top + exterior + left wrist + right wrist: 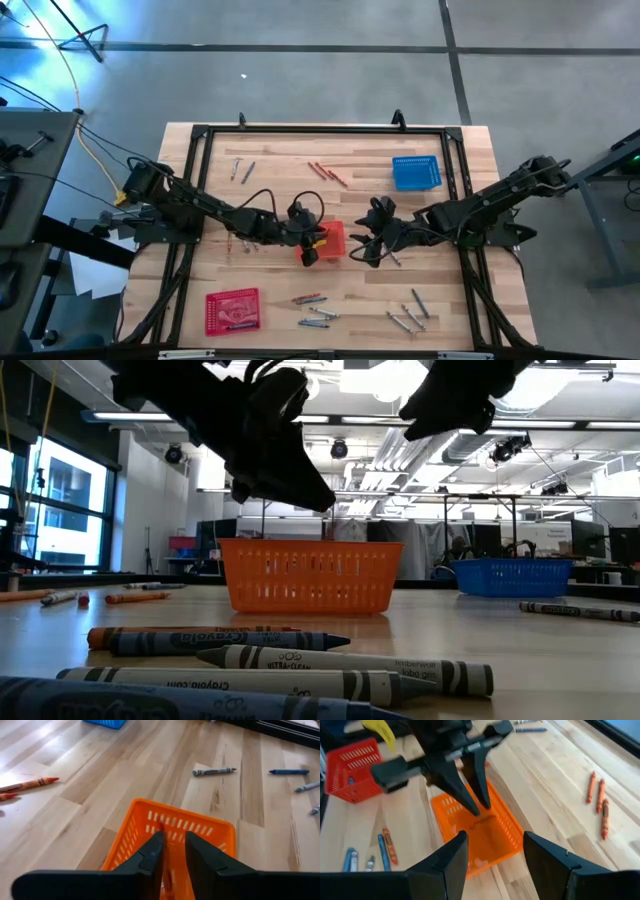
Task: Sort crayons
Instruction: Put the gray crayon into the blue bin
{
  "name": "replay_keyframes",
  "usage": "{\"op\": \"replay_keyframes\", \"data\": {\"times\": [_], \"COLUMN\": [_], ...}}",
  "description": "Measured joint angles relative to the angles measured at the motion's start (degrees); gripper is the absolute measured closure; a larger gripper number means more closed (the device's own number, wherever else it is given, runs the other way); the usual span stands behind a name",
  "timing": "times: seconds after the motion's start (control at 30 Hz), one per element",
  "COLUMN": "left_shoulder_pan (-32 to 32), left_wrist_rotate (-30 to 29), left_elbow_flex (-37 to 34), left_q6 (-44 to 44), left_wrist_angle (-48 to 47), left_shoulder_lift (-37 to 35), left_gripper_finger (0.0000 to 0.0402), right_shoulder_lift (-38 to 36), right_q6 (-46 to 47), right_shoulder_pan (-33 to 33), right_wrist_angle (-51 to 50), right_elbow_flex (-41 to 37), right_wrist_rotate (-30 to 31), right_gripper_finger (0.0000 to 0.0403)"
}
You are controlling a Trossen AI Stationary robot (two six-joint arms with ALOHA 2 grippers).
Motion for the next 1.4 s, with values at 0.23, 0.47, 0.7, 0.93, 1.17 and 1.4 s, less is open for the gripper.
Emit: {"op": "replay_keyframes", "data": {"times": [0.23, 0.47, 0.7, 0.93, 1.17, 1.4], "left_shoulder_pan": [-0.01, -1.0, -2.62, -2.74, -2.72, -2.65], "left_wrist_rotate": [0.95, 4.74, 2.54, 1.08, 0.13, -0.17], "left_elbow_flex": [0.0, 0.07, -0.02, -0.02, -0.02, -0.02], "left_q6": [2.14, 10.58, 17.04, 16.49, 16.49, 16.54], "left_wrist_angle": [3.91, 11.12, 8.3, 4.19, 2.67, 2.12], "left_shoulder_lift": [-1.58, -6.86, -11.78, -14.64, -14.62, -14.62], "left_gripper_finger": [0.0308, 0.031, 0.0311, 0.0311, 0.0311, 0.0311], "right_shoulder_lift": [0.02, 1.89, 4.01, 4.02, 5.23, 8.23], "right_q6": [10.06, 34.05, 41.8, 48.28, 50.68, 50.26], "right_shoulder_pan": [0.0, 0.49, 1.7, 1.99, 1.99, 1.99], "right_wrist_angle": [-10.05, -25.51, -20.59, -20.85, -19.2, -14.21], "right_elbow_flex": [0.0, -2.17, -7.58, -11.13, -12.99, -13.0], "right_wrist_rotate": [-2.87, -6.29, -13.8, -18.68, -22.14, -24.14], "right_gripper_finger": [0.0219, 0.0219, 0.0219, 0.0233, 0.026, 0.0269]}}
